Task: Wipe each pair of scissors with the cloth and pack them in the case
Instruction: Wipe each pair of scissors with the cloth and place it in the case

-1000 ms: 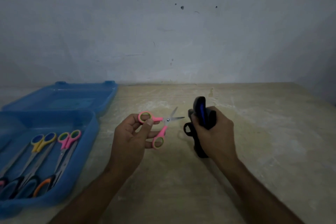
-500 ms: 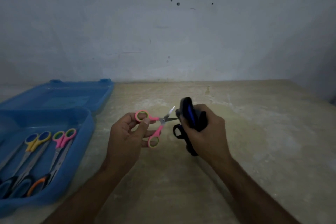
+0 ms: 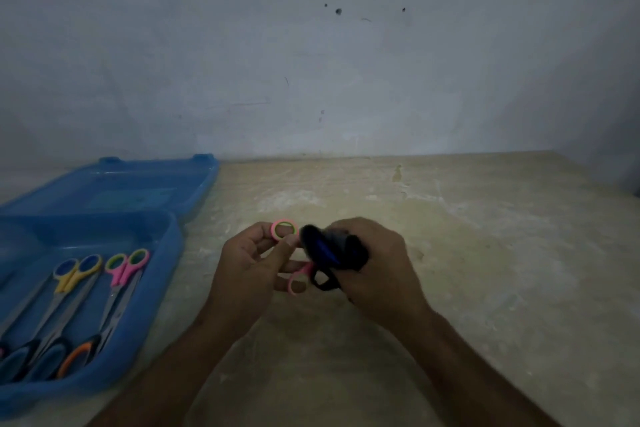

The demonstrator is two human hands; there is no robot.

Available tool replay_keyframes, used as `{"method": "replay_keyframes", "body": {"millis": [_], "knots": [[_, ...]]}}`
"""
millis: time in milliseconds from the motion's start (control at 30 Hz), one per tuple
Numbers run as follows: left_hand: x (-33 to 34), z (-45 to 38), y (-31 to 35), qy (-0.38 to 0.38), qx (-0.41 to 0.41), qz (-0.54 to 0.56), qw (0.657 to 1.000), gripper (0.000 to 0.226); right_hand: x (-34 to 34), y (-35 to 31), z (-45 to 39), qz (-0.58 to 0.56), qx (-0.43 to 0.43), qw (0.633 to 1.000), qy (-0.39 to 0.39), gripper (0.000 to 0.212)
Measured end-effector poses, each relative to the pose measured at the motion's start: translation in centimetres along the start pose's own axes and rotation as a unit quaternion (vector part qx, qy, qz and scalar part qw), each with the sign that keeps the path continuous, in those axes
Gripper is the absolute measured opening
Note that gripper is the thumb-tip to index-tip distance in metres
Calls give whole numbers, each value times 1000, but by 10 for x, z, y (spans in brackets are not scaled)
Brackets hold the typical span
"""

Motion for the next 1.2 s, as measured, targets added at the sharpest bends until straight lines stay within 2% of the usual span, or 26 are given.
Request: {"method": "replay_keyframes", "body": {"millis": [33,133,200,267,333,367,400,500,600,667,733,833,933,1033,1200], "knots": [[1,0,1,-8,4,-4,1000,11,3,3,-1,6,5,1000,-8,22],[1,-1,2,-13,12,-16,1000,8,-28,41,-8,4,111,989,93,17],[0,-1,0,-1,5,-19,1000,9,-47,47,-7,13,118,983,140,16],[1,1,-1,11,-1,-14,1000,9,-39,31,-6,7,72,991,111,20],[2,3,-1,15,-1,-12,1000,9,-8,10,-2,26,27,999,11,21],[2,4,1,11,3,-14,1000,9,2,7,-1,33,19,999,-19,20],[2,4,2,4,10,-18,1000,9,2,12,-3,31,31,999,-18,20],[1,3,3,1,15,-13,1000,8,-31,43,-9,20,109,991,78,24],[-3,0,-1,34,-14,48,998,7,-53,48,-6,5,123,985,123,19],[-8,-1,-8,57,-51,112,991,15,-44,39,-4,-74,143,982,99,22],[-12,-2,-12,68,-75,155,983,25,-21,28,0,-146,172,974,26,27],[-10,-1,-12,73,-84,205,972,21,14,14,9,-194,189,960,-67,26],[-5,2,-17,79,-90,215,969,16,26,12,10,-242,201,947,-61,22],[-1,4,-22,75,-95,182,976,16,27,14,11,-257,203,944,-32,27],[5,9,-30,69,-88,118,987,19,30,17,14,-250,217,942,-54,11]]}}
Point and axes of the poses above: each hand's wrist, its own z-axis away from the middle knuckle, its own x-axis out of the palm, y = z × x, the point moved 9 cm from there along -z, towards the middle knuckle, and after that the axes turned 6 degrees about -z, right-handed, at the moved point
